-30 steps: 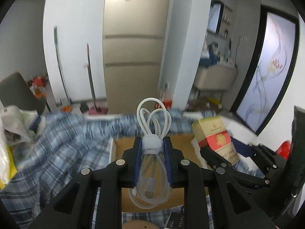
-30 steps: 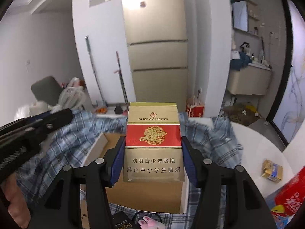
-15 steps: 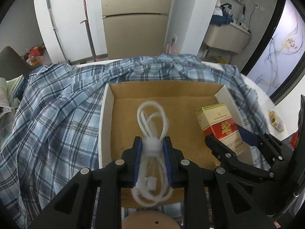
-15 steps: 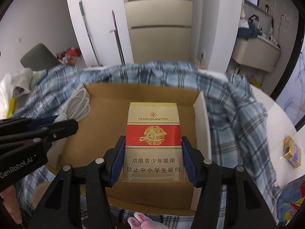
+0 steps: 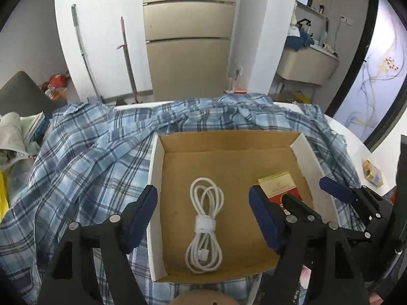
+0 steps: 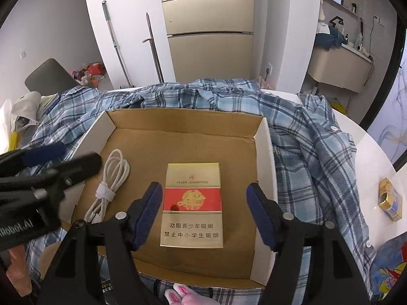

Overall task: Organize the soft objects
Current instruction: 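Withdraw both tools and move the right tool toward the blue-and-gold pack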

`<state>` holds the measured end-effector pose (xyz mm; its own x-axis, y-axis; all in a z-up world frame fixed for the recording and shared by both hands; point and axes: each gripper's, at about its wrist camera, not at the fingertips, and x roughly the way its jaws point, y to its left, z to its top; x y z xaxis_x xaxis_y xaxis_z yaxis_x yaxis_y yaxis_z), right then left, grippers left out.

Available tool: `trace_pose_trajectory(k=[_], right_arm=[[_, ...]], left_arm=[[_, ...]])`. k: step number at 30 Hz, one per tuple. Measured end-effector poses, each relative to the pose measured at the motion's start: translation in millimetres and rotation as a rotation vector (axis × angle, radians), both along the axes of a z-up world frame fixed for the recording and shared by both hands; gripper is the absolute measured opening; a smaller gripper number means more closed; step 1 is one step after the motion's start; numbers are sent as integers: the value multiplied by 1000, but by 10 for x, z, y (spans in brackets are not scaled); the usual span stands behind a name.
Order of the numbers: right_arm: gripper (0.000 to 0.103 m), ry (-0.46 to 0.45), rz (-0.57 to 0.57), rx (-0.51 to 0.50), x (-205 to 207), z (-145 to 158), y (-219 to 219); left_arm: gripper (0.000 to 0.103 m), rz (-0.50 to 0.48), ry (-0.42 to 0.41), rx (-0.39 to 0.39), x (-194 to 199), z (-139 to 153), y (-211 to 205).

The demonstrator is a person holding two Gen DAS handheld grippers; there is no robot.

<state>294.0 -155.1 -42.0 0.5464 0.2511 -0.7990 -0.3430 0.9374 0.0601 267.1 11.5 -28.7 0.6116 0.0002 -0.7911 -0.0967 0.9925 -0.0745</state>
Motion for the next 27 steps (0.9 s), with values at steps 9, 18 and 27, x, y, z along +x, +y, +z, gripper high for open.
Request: trace_pose_trajectory(k=[9,18,27], right_arm=[[68,-64,6,9,-136,399,-69],[68,-176,16,54,-596,1017,-279],[68,-276,47,101,-1197,1341,-449]], left_arm=[[76,-19,-112,-1,-263,540,-132],[76,-7,-249,34,-894,1154,-172],[76,-80,-313,30,-1651,1340,-297]])
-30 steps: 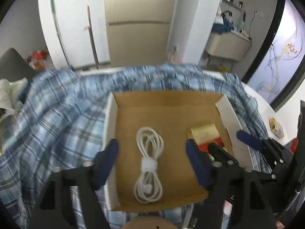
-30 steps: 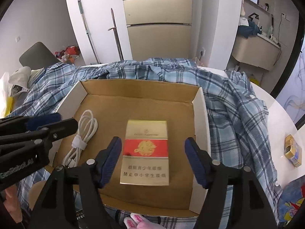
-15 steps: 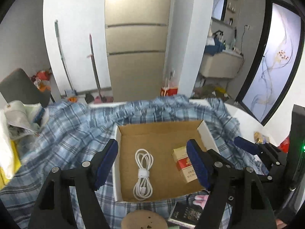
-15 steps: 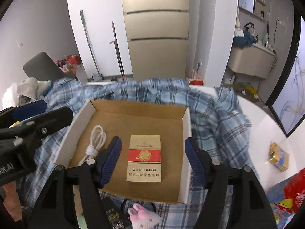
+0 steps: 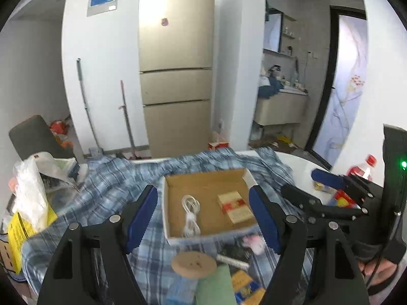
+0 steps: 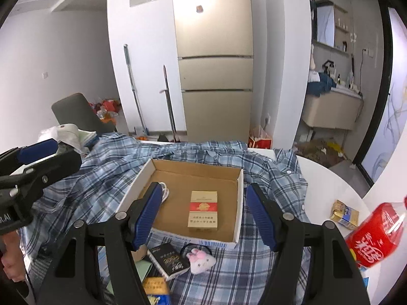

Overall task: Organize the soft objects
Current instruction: 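Withdraw both tools and move the right tool toward the blue-and-gold pack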

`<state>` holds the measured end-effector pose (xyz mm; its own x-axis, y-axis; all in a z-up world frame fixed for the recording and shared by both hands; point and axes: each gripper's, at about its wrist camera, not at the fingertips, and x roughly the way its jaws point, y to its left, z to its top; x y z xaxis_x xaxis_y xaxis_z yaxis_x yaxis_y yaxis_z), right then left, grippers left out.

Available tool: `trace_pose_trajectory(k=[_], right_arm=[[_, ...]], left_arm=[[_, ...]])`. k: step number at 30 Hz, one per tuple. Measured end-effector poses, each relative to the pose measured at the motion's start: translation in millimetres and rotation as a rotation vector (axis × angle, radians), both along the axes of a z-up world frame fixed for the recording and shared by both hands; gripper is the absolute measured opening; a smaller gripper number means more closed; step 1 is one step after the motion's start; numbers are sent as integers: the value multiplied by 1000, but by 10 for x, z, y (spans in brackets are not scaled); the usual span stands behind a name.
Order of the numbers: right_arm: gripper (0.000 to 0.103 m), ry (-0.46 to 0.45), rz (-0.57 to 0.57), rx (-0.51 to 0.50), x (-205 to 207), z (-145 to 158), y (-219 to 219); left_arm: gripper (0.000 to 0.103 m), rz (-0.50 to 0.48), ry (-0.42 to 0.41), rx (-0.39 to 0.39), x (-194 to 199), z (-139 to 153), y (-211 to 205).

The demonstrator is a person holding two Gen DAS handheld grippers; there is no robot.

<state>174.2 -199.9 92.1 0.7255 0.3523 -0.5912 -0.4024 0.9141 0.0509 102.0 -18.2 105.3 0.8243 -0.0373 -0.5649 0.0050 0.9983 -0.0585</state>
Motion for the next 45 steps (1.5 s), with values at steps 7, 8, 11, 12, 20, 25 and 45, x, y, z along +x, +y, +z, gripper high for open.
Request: trace_pose_trajectory(k=[7,8,11,12,20,25,45], right_arm=[[68,-9,20,18,-310,-147,-79],[68,-12,21,5,-344,-196,-67],[68,19,38,4,-416,-360,-55],[68,29,39,4,-430,-411,-64],[68,78,60,-34,-539,-757,-36],[68,111,70,-48,-539,-944,-15],[68,262,164,-121,-518,-1375,183]], left_arm=[[90,-6,-98,33,-493,-156,-26],[90,-5,-106,36,-540,-195,-17],[90,-10,-122,41,-660,-339,4],[90,-9,-122,41,-688,-390,15],[90,-17,-59,26,-785,-782,76],[90,-18,-121,-2,-846,-910,158],[93,45,-214,-36,-903,-1068,351]])
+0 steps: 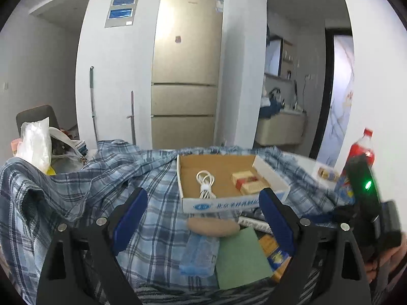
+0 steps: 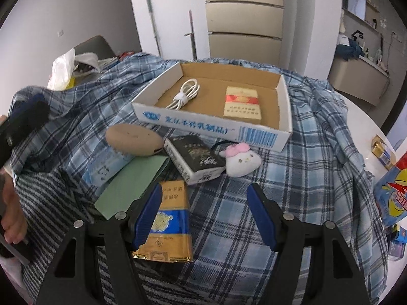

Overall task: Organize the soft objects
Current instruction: 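Withdraw both tools and move the right tool toward the blue-and-gold pack, then grasp the blue packaged item with the left tool while the right grasps the blue-and-gold pack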

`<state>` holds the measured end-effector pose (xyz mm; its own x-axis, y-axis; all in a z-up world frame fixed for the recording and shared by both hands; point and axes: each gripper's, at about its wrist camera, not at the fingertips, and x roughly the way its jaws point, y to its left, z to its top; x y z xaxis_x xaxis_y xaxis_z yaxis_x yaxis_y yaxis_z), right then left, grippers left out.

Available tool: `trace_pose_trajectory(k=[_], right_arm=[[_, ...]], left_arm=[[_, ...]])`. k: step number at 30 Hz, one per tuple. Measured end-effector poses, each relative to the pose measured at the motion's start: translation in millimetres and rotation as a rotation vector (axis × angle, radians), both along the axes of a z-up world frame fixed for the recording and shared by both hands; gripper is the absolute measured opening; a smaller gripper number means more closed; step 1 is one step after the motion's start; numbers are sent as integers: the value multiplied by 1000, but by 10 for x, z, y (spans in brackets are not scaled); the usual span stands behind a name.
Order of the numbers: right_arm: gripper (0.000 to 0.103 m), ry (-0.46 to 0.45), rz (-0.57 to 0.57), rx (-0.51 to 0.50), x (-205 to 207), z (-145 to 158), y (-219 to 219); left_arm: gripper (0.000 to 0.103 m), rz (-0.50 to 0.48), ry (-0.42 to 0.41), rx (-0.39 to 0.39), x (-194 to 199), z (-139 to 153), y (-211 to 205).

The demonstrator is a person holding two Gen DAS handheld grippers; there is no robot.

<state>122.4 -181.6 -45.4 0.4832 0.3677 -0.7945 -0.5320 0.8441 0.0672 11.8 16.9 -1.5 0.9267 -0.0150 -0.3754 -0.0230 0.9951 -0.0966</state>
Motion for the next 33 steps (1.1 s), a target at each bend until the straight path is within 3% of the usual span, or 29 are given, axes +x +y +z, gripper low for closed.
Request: trace_pose_trajectory(k=[2,5,16,21,23,33], right_arm=[[68,23,24,-12,-29,-47,40],[68,45,56,-23,-78,-89,90],[68,129,136,-20,-142,-210,251],[66,118,135,-61,-152,-258,330],[54,123,131,-62,-136,-267,327],[51,58,99,-36,-162,-92,186]], left_arm=[[103,14,-18,-8,-23,13,19],[103,26,-33,2,-38,23,22],[103,4,51,23,79,-82,-37],[103,-6,90,11,129,-139,-26],[103,-8,99,4,139,-152,-19],[103,-6,170,-21,251,-233,31]])
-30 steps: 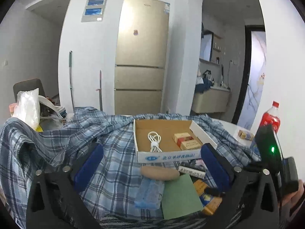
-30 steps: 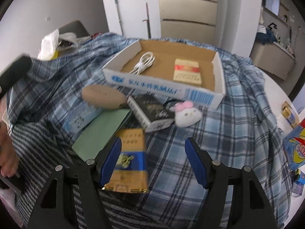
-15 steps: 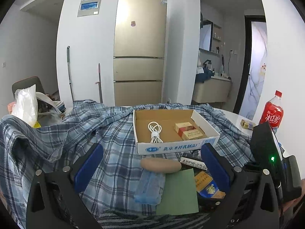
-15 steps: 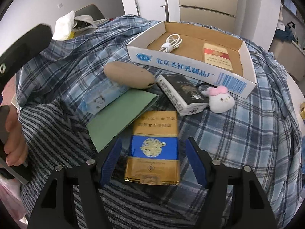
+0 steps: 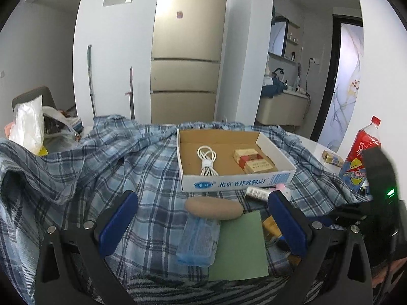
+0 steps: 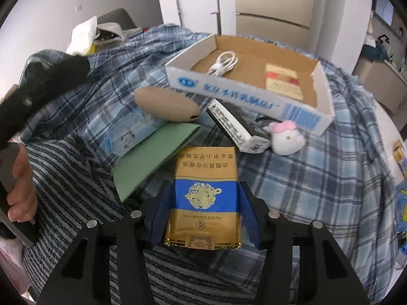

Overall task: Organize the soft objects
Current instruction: 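Grasp the blue packaged item with the left tool while the right grasps the blue-and-gold pack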

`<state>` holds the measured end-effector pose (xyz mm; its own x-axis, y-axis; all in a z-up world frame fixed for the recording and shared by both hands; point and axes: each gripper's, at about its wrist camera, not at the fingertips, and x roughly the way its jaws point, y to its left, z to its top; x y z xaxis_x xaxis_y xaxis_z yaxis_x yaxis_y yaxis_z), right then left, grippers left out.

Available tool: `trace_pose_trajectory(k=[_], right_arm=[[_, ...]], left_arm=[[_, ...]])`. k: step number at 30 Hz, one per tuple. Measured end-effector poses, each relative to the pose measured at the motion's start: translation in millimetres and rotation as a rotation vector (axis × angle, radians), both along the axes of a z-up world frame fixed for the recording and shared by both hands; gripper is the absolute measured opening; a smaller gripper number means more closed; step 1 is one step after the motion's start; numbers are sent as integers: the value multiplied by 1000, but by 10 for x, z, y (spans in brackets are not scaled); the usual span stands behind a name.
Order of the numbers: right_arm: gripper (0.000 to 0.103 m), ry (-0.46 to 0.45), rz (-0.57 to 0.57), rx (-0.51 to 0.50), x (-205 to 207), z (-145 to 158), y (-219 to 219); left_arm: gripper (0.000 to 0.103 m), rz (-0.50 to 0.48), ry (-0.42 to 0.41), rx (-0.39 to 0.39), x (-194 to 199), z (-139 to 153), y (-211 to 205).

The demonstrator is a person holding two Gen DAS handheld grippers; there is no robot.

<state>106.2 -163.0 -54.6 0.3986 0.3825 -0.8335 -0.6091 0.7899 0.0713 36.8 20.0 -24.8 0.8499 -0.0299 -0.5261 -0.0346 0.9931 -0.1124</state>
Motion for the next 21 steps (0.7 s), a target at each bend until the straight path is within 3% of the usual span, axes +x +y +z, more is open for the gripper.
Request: trace_pose_trajectory(k=[6,9,13,16,19,21], right_arm=[[51,-106,-65,41,9,186,-180],[51,-115,-83,83,52,223,-219],[51,-109,-85,102,78,203,-236],[51,-111,-80,113,68,200,-235],[51,-124,-78,138,48,229,-260],[51,-132,-81,151,31,246,-285]], left_arm=[[103,12,114,-63,178,-163,135],[103,-7,156,-47,250,-205,123],[93,-33,207,76,376,-174,54],[84,-87,273,47,489,-203,60],[70,-101,301,80,556,-260,83],[67,-134,327,53,600,-330,140]])
